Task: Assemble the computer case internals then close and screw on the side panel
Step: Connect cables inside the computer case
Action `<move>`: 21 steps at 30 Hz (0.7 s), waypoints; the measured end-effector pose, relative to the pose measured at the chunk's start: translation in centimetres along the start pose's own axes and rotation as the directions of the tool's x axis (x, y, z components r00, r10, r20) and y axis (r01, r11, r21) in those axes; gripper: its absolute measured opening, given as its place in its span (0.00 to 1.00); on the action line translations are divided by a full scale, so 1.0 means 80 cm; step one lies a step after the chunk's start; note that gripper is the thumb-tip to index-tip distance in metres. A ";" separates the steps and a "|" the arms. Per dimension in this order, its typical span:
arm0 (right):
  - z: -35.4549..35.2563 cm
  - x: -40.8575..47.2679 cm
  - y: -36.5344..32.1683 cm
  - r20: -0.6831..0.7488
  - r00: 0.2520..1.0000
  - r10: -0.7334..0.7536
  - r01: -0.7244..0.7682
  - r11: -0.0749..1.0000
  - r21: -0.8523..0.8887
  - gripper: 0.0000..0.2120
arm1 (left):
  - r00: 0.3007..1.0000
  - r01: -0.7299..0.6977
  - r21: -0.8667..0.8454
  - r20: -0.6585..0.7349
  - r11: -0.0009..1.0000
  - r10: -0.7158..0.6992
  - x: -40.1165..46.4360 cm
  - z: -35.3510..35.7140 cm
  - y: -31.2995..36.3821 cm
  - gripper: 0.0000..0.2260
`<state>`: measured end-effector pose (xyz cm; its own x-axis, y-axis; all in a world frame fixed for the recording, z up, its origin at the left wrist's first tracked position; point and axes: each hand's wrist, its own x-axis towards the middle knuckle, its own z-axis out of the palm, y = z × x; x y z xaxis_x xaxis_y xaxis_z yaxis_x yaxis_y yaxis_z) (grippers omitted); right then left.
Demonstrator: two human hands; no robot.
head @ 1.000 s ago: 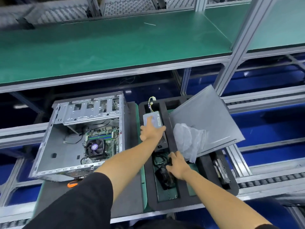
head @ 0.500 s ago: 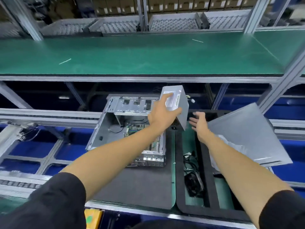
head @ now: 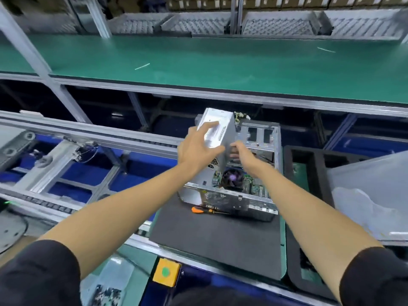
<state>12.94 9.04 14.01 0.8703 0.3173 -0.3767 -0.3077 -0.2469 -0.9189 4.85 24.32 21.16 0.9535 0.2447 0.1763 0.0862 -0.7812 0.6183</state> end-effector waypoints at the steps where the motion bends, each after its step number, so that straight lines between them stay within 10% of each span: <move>1: 0.015 0.005 0.004 0.010 1.000 0.003 -0.003 1.000 0.011 0.10 | 1.000 0.004 0.018 -0.001 1.000 -0.004 0.000 -0.003 -0.014 0.30; 14: 0.086 0.020 0.033 0.156 0.987 0.032 -0.068 0.971 0.230 0.32 | 0.994 0.091 0.116 0.045 0.989 -0.096 -0.002 0.035 -0.084 0.35; 21: 0.093 0.018 0.048 0.194 0.975 0.108 -0.144 0.972 0.183 0.23 | 0.999 0.045 0.273 0.012 0.961 -0.050 -0.012 0.058 -0.106 0.41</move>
<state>10.14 15.39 9.09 0.7410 0.4604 -0.4889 -0.4949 -0.1177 -0.8609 4.53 28.01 12.17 0.9513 0.2764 0.1365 0.2042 -0.8967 0.3927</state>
